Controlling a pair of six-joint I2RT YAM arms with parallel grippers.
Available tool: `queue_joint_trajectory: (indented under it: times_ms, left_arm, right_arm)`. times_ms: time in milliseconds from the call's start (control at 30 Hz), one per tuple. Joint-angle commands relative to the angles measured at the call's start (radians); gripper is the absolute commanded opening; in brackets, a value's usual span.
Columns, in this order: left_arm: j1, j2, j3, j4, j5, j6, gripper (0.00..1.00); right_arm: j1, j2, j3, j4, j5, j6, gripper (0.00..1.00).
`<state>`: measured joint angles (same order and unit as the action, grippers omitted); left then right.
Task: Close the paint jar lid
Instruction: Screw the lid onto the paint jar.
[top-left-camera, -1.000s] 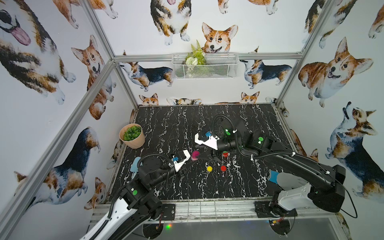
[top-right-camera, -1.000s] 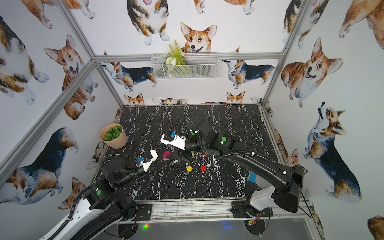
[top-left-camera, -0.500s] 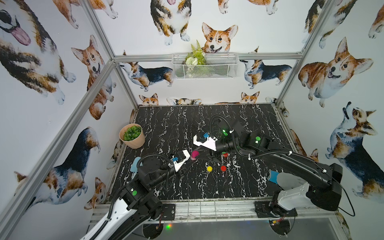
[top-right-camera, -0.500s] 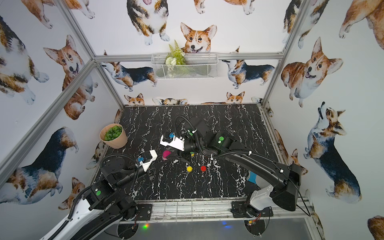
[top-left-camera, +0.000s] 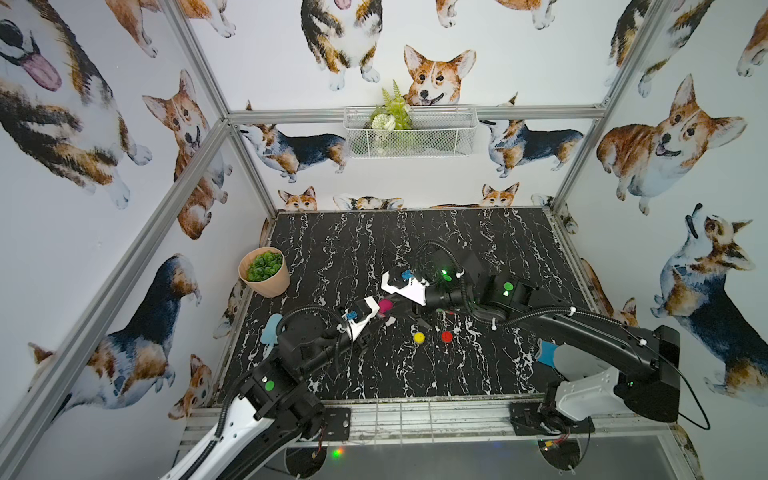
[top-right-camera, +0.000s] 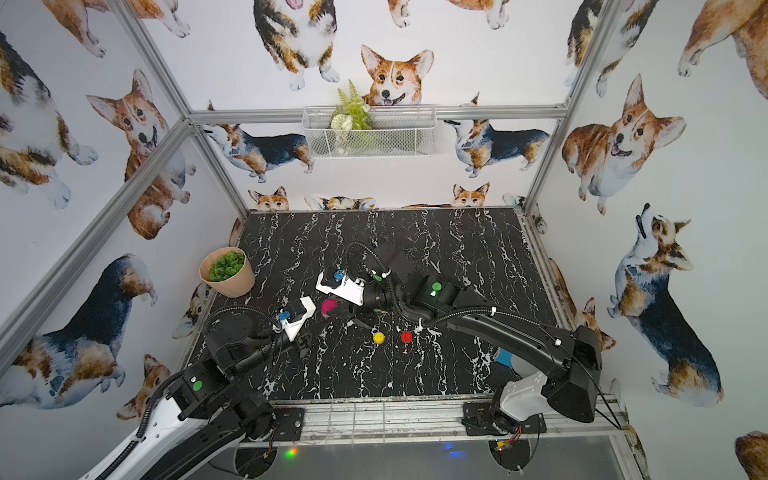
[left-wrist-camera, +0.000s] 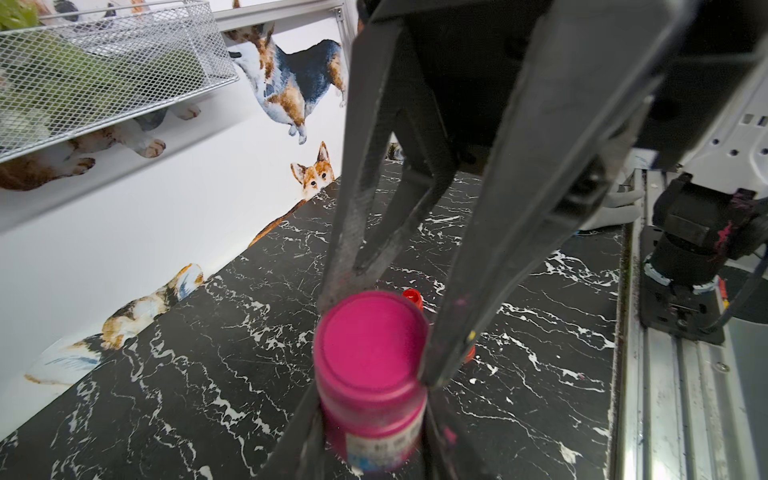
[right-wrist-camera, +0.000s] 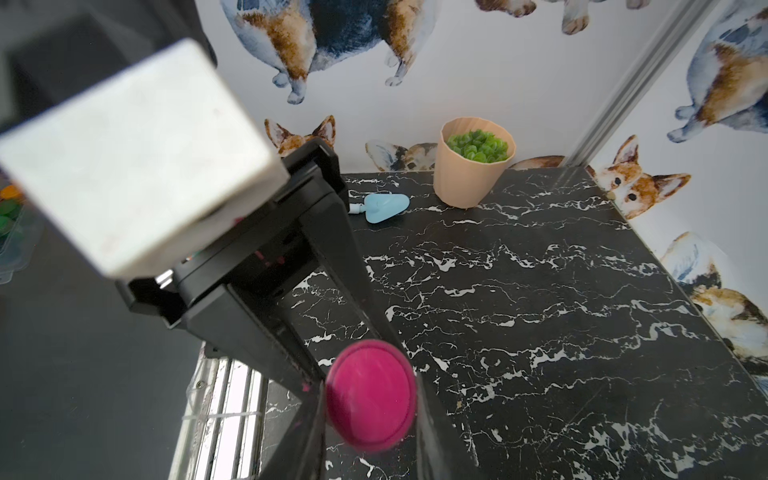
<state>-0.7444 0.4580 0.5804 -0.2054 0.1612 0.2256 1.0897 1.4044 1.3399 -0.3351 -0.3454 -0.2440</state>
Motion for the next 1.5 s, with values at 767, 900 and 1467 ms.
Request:
queue_joint_trajectory:
  times_ms: [767, 900, 1467]
  left_arm:
    - [0.000, 0.013, -0.021, 0.338, -0.229, 0.029, 0.31]
    - [0.000, 0.021, -0.023, 0.291, -0.227, 0.024, 0.31]
    - [0.000, 0.074, -0.028, 0.233, -0.149, 0.019, 0.32]
  right_arm:
    - [0.071, 0.091, -0.049, 0.220, 0.463, 0.299, 0.40]
    - [0.072, 0.030, -0.089, 0.242, 0.457, 0.288, 0.67]
    - [0.041, 0.019, 0.006, 0.118, 0.277, 0.256, 0.59]
